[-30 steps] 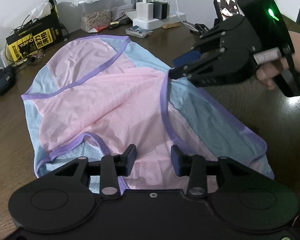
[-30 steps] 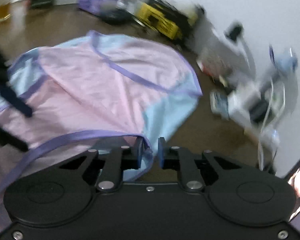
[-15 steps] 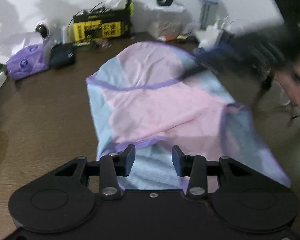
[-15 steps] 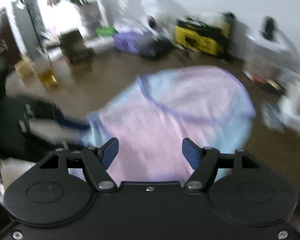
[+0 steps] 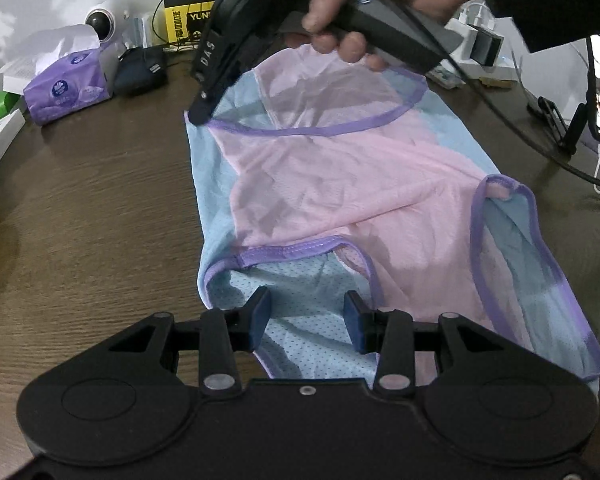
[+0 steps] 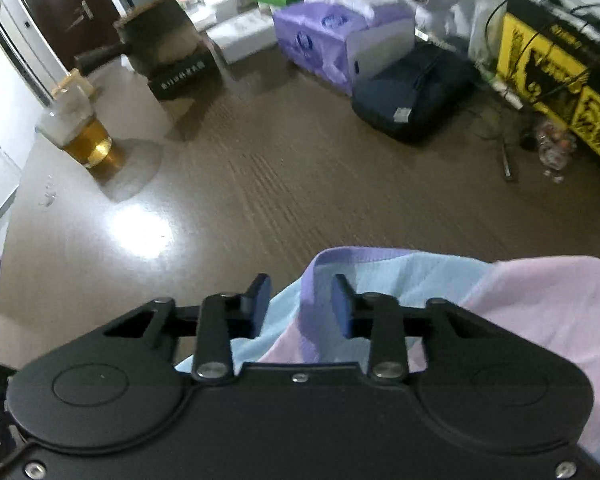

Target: Fold clothes

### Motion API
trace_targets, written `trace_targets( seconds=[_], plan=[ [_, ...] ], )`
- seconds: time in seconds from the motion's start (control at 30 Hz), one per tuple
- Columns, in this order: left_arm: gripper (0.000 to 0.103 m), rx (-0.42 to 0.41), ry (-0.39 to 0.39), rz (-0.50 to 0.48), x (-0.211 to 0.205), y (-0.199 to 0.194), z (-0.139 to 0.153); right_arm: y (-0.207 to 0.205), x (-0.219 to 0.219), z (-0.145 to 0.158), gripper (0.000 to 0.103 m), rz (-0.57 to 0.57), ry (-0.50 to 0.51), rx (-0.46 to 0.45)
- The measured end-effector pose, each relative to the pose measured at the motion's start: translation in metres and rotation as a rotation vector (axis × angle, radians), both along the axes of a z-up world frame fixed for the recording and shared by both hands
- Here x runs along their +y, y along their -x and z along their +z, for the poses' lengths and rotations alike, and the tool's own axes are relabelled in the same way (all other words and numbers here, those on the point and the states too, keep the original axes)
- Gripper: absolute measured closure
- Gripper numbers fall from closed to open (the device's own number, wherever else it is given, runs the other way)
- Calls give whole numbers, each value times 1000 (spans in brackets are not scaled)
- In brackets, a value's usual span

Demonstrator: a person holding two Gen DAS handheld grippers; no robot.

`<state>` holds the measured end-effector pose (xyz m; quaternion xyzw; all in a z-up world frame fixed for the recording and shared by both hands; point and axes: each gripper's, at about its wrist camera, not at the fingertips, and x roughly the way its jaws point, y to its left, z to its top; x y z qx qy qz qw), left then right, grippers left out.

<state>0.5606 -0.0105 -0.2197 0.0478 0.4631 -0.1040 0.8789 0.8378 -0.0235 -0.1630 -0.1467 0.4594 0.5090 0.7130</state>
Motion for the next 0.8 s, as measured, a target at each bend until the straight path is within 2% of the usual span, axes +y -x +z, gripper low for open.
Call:
trace_targets(
  seconds=[0.07, 0.13, 0.17, 0.23, 0.3, 0.43, 0.5, 0.53, 0.57, 0.6, 0.63, 0.67, 0.7, 0.8],
  plan=[
    [62, -7, 0, -2, 1, 2, 0, -7, -3, 4, 102, -33, -56, -2],
    [62, -2, -2, -2, 0, 0, 0, -18, -10, 8, 102, -118, -111, 9],
    [62, 3, 0, 11, 2, -3, 2, -19, -10, 6, 102, -124, -113, 12],
    [62, -65, 28, 66, 12, 2, 18, -20, -11, 3, 101, -128, -113, 18],
    [62, -100, 26, 111, 24, 2, 26, -14, -9, -1, 101, -107, -104, 9],
    [62, -32, -2, 137, 40, -9, 12, -11, -11, -2, 100, -123, -118, -5],
    [63, 1, 20, 146, 47, -14, 5, -14, -11, -3, 100, -141, -125, -6],
    [71, 9, 40, 136, 47, -16, 3, -14, -10, -3, 100, -144, -124, -4],
    [91, 6, 42, 126, 46, -15, 3, -16, -9, -4, 100, -149, -118, 9],
    [95, 2, 41, 110, 44, -13, 2, -18, -8, -4, 100, -154, -110, 22],
    [96, -2, 38, 94, 41, -12, 1, -20, -8, -4, 94, -156, -107, 38],
    [100, -8, 41, 92, 40, -10, 1, -21, -7, -4, 82, -158, -104, 54],
    [101, -12, 46, 94, 40, -9, 1, -22, -9, -5, 79, -162, -106, 65],
    [101, -44, 35, 86, 37, 0, 2, -27, -11, -10, 79, -146, -119, 149]
  ],
)
